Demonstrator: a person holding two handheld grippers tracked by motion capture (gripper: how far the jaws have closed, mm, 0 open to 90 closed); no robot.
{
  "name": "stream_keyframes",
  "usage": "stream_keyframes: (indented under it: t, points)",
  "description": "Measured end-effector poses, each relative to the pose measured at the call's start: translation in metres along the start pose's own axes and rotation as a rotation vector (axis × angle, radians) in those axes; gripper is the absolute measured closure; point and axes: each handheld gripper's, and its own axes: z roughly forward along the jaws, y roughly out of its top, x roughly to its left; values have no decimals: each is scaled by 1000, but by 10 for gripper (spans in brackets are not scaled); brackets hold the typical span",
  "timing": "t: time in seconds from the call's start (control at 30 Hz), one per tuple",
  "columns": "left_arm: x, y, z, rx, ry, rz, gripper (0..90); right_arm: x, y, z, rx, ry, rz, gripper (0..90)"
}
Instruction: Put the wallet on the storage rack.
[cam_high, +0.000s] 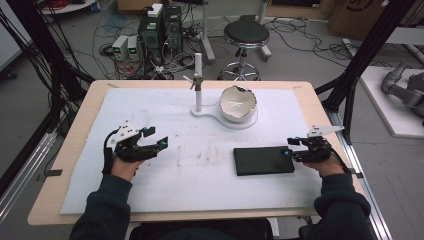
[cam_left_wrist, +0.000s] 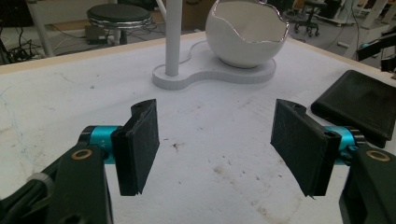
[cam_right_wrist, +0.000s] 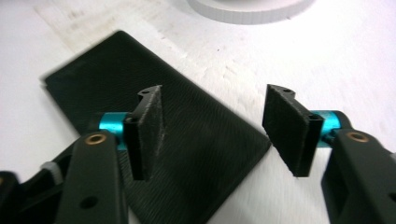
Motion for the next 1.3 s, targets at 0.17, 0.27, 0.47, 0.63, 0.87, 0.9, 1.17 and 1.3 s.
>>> stream_keyframes:
  t: [0.17, 0.27, 0.47, 0.63, 0.87, 0.9, 1.17, 1.3]
  points:
    - [0, 0, 0, 7, 0, 2, 321, -16, -4, 27, 87, 47, 21, 263]
    - [1, 0, 0, 5, 1, 3, 322, -21, -7, 28, 96, 101, 96, 309]
    - [2, 0, -1, 3, 7, -2, 322, -19, -13, 14, 116, 98, 193, 555]
    - [3, 0, -3, 1, 14, -4, 322, -7, -29, -2, 103, 149, 276, 646]
    - [4, -1, -2, 3, 17, -7, 322, 18, -30, 11, 93, 201, 145, 258]
    - [4, -1, -2, 3, 17, -7, 321, 18, -30, 11, 93, 201, 145, 258]
    - [9, -1, -4, 2, 45, -14, 322, 26, -26, 16, 103, 198, 138, 487]
    - [13, -2, -7, 1, 72, -20, 322, 20, -27, 14, 95, 216, 232, 642]
